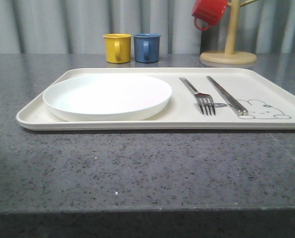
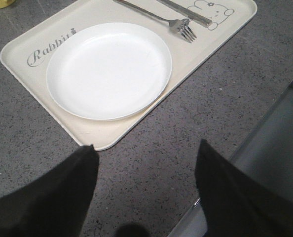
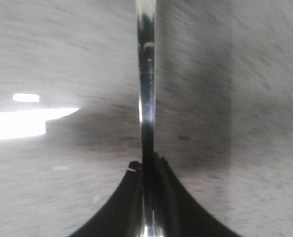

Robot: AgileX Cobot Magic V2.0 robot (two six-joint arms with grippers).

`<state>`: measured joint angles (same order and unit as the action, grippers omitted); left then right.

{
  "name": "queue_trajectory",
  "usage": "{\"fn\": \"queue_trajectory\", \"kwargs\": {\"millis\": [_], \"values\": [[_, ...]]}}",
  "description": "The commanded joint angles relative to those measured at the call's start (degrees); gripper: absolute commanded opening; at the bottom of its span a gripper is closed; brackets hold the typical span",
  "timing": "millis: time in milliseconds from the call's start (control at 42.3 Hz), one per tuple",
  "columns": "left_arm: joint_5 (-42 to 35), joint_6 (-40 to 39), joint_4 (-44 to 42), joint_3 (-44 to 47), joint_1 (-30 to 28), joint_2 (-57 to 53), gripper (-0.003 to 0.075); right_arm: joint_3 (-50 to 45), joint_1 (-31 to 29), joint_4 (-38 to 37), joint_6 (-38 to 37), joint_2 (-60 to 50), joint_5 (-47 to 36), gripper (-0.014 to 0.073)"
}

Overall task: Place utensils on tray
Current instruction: 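Grasp the metal spoon beside the tray with the right gripper, then place the spoon on the tray beside the chopsticks and release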

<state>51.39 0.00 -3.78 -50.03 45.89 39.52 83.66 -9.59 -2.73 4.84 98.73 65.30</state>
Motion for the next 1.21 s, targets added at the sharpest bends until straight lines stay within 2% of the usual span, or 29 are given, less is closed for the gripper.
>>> {"fn": "queue_trajectory", "kwargs": {"millis": [0,142,284,497,615,852,899,1017,1088,1183], "values": [[-3.95,-0.49,-0.23,-1.62,0.52,-0.06,0.0428,3.55,4.42,3.98,1.35,-5.05,1.17,-0.0013],[-3.95,-0.49,-0.23,-1.62,0.52,-0.06,0.0428,4.03,10.71,10.62,1.29,-5.89,2.28,-0.0013],[-3.95,-0.49,-0.23,-1.62,0.52,-0.06,0.0428,3.8,14.48,16.68,-0.8,-4.85,2.04,-0.0012],[-3.95,-0.49,-0.23,-1.62,0.52,-0.06,0.0428,3.8,15.51,16.95,-8.93,-1.05,-2.01,0.0016],[-3.95,-0.49,-0.23,-1.62,0.52,-0.06,0.0428,3.8,15.51,16.95,-10.21,1.17,-2.29,0.0051],[-3.95,-0.49,-0.23,-1.62,0.52,-0.06,0.0428,3.8,15.4,16.61,-10.88,3.29,-3.03,0.0061],[-3.95,-0.49,-0.23,-1.62,0.52,-0.06,0.0428,3.8,15.4,16.27,-10.88,3.23,-3.48,0.0096],[-3.95,-0.49,-0.23,-1.62,0.52,-0.06,0.0428,3.8,15.4,14.82,-10.88,2.48,-3.88,0.0278],[-3.95,-0.49,-0.23,-1.62,0.52,-0.06,0.0428,3.8,15.4,13.03,-10.82,1.54,-4.14,0.0351],[-3.95,-0.49,-0.23,-1.62,0.52,-0.06,0.0428,3.8,15.4,10.88,-10.74,-0.73,-4.67,0.0365]]}}
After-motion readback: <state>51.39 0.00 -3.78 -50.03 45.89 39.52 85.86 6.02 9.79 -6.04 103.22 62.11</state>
